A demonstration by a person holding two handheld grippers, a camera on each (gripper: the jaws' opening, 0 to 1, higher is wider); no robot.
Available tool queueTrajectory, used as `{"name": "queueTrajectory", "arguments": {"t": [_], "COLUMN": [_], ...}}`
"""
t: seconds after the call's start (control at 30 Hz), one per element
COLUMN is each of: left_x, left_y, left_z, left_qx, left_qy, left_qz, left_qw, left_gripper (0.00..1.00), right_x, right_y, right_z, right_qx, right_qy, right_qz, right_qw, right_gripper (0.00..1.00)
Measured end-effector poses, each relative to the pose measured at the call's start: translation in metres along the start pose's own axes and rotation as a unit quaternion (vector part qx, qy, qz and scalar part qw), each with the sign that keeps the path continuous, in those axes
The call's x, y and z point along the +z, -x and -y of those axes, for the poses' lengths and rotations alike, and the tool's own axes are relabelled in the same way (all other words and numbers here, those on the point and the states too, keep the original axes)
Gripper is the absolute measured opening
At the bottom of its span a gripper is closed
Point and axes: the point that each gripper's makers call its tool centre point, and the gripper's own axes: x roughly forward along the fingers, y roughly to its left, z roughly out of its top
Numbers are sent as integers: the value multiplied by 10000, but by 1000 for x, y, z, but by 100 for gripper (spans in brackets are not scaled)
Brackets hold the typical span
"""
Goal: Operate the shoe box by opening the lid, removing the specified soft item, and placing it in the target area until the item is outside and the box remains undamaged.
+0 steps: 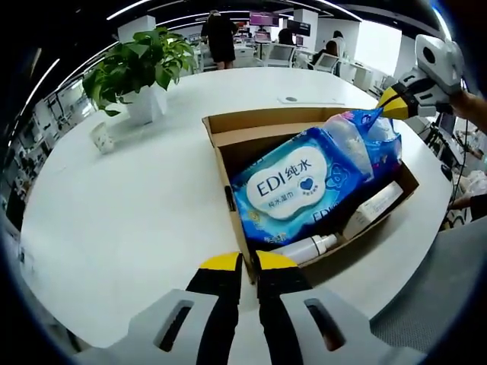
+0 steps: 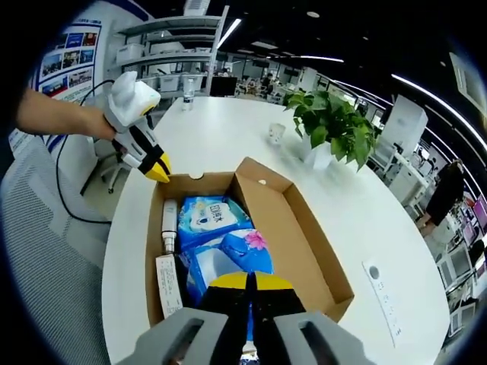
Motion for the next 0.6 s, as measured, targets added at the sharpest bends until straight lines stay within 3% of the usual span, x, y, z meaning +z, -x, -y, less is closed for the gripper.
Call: {"name": "queueTrajectory", "arguments": {"t": [0.6], "left_x": [-1], "left_y": [1], "left_z": [1], "left_qx": [-24], "left_qy": [40], "left_qz": [-21], "left_qw": [10000], "left_gripper": [4], "right_x": [16], "right_y": [16], "right_z": [4], "right_qx": [-37], "right_qy": [100], "right_qz": [189], "right_qw": [9998], "right_gripper": [0]}}
